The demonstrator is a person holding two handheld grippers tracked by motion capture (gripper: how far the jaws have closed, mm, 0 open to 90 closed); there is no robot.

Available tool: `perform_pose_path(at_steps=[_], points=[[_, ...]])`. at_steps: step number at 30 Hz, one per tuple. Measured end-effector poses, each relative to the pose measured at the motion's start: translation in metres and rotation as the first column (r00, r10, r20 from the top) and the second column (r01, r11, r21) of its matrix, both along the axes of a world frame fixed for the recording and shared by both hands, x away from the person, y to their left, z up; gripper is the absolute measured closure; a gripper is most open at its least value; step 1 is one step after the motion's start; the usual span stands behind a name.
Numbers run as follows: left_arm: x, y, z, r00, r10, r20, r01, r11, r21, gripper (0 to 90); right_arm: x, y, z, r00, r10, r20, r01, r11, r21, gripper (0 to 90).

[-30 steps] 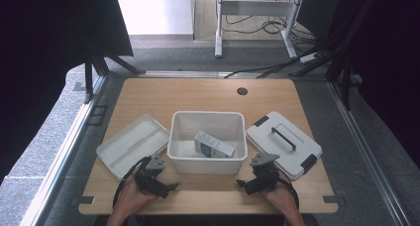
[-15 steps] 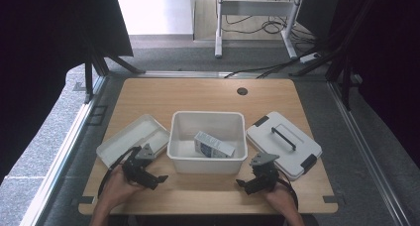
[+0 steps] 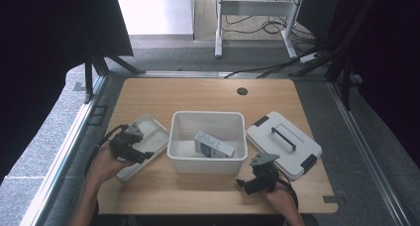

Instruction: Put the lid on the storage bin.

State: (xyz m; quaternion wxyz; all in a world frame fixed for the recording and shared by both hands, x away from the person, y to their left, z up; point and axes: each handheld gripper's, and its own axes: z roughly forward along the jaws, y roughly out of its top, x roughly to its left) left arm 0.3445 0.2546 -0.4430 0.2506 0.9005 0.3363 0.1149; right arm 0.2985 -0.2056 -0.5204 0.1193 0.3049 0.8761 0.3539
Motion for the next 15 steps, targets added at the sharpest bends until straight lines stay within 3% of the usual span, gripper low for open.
perform_pose_path(at_steps=[7, 15], points=[[0.027, 0.009, -0.007, 0.9982, 0.017, -0.057, -0.014, 0.9980, 0.061, 40.4, 0.000, 0.000, 0.000, 1.0000, 0.000, 0.000, 0.000, 1.0000, 0.000, 0.0], [0.047, 0.012, -0.020, 0.9872, 0.025, -0.158, 0.000, 0.9885, 0.152, 57.7, 0.000, 0.000, 0.000, 1.0000, 0.002, 0.001, -0.002, 1.0000, 0.001, 0.0]])
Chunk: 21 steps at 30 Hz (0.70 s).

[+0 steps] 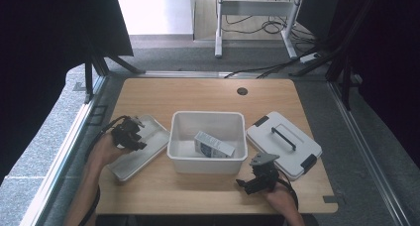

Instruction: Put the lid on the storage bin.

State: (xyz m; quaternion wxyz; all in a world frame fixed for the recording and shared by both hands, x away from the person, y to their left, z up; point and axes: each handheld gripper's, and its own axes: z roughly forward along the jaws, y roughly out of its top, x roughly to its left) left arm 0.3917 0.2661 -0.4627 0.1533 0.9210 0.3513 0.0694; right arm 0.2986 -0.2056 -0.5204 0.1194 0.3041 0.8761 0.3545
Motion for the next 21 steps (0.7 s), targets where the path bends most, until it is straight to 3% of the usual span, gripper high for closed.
perform_pose_path(at_steps=[8, 13, 17, 21], points=[[0.013, 0.005, -0.013, 0.9948, 0.019, -0.100, -0.011, 0.9963, 0.086, 71.4, 0.000, 0.000, 0.000, 1.0000, -0.001, 0.000, 0.001, 1.0000, 0.001, 0.0], [0.016, 0.005, -0.015, 0.9898, 0.025, -0.141, -0.010, 0.9948, 0.102, 85.0, 0.000, 0.000, 0.000, 1.0000, -0.001, 0.001, 0.001, 1.0000, 0.000, 0.0], [0.017, 0.004, -0.015, 0.9900, 0.038, -0.136, -0.021, 0.9926, 0.120, 88.5, 0.000, 0.000, 0.000, 1.0000, -0.001, 0.002, 0.001, 1.0000, 0.001, 0.0], [0.017, 0.005, -0.012, 0.9898, 0.020, -0.141, -0.004, 0.9938, 0.111, 89.0, 0.000, 0.000, 0.000, 1.0000, -0.001, -0.001, 0.001, 1.0000, 0.000, 0.0]])
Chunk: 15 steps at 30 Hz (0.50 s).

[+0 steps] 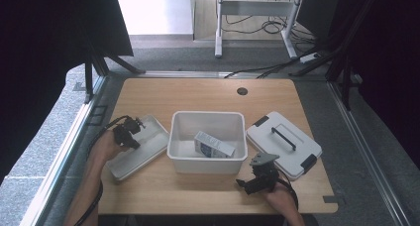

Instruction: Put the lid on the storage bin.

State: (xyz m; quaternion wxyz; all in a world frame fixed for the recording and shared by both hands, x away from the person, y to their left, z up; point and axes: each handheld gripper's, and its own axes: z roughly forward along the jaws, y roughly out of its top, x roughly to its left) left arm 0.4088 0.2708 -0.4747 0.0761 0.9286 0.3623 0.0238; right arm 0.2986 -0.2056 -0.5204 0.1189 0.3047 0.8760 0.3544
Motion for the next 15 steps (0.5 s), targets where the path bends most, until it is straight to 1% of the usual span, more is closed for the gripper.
perform_pose_path(at_steps=[5, 11, 12, 15], points=[[-0.001, 0.002, 0.014, 0.9989, -0.048, 0.001, 0.048, 0.9989, 0.002, 88.9, 0.000, 0.000, 0.000, 1.0000, 0.001, 0.001, -0.001, 1.0000, 0.000, 0.0], [-0.005, 0.006, 0.041, 0.9938, -0.110, 0.016, 0.110, 0.9940, -0.003, 88.9, 0.000, 0.000, 0.000, 1.0000, 0.000, 0.002, 0.000, 1.0000, -0.001, 0.0], [-0.006, 0.007, 0.049, 0.9921, -0.123, 0.024, 0.124, 0.9923, -0.007, 88.9, 0.000, 0.000, 0.000, 1.0000, 0.000, 0.002, 0.000, 1.0000, -0.001, 0.0], [-0.009, 0.011, 0.065, 0.9872, -0.153, 0.045, 0.154, 0.9880, -0.014, 88.9, 0.000, 0.000, 0.000, 1.0000, 0.000, 0.002, 0.000, 1.0000, -0.001, 0.0]])
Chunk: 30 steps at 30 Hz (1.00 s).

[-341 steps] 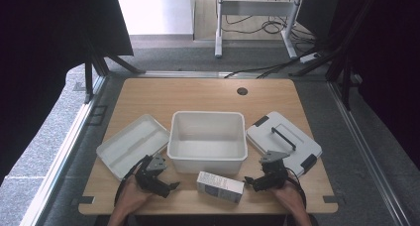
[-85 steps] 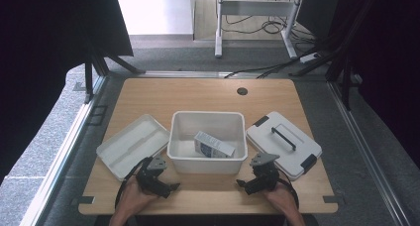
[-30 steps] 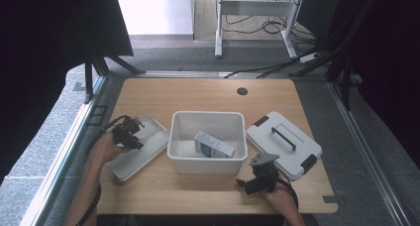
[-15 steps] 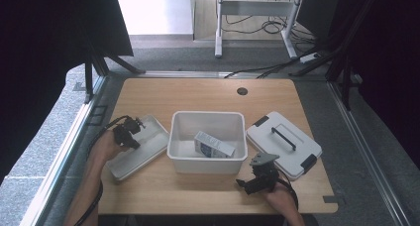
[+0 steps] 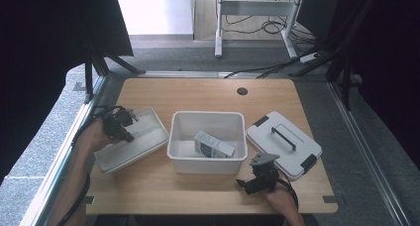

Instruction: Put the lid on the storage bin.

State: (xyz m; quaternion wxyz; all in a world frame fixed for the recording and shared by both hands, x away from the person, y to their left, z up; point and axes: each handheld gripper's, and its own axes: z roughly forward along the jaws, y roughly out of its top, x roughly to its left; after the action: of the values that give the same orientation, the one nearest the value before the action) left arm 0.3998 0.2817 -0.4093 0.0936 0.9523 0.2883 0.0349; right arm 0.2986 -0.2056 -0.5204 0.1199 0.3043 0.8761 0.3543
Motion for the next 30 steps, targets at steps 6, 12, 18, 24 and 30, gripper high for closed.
perform_pose_path(at_steps=[6, 12, 18, 24, 30], points=[[-0.006, 0.004, 0.029, 0.9982, -0.052, 0.030, 0.052, 0.9985, -0.016, 88.9, 0.000, 0.000, 0.000, 1.0000, 0.001, 0.001, -0.001, 1.0000, -0.001, 0.0], [-0.011, 0.002, 0.053, 0.9940, -0.098, 0.048, 0.099, 0.9948, -0.022, 88.9, 0.000, 0.000, 0.000, 1.0000, 0.001, 0.002, -0.001, 1.0000, -0.001, 0.0], [-0.014, -0.012, 0.075, 0.9852, -0.154, 0.075, 0.157, 0.9866, -0.042, 88.9, 0.000, 0.000, 0.000, 1.0000, 0.001, 0.002, -0.001, 1.0000, -0.001, 0.0], [-0.013, -0.037, 0.088, 0.9737, -0.213, 0.080, 0.219, 0.9733, -0.069, 88.9, 0.000, 0.000, 0.000, 1.0000, 0.000, 0.002, 0.000, 1.0000, -0.002, 0.0], [-0.010, -0.067, 0.091, 0.9566, -0.277, 0.090, 0.284, 0.9560, -0.074, 88.9, 0.000, 0.000, 0.000, 1.0000, 0.000, 0.002, 0.000, 1.0000, -0.001, 0.0]])
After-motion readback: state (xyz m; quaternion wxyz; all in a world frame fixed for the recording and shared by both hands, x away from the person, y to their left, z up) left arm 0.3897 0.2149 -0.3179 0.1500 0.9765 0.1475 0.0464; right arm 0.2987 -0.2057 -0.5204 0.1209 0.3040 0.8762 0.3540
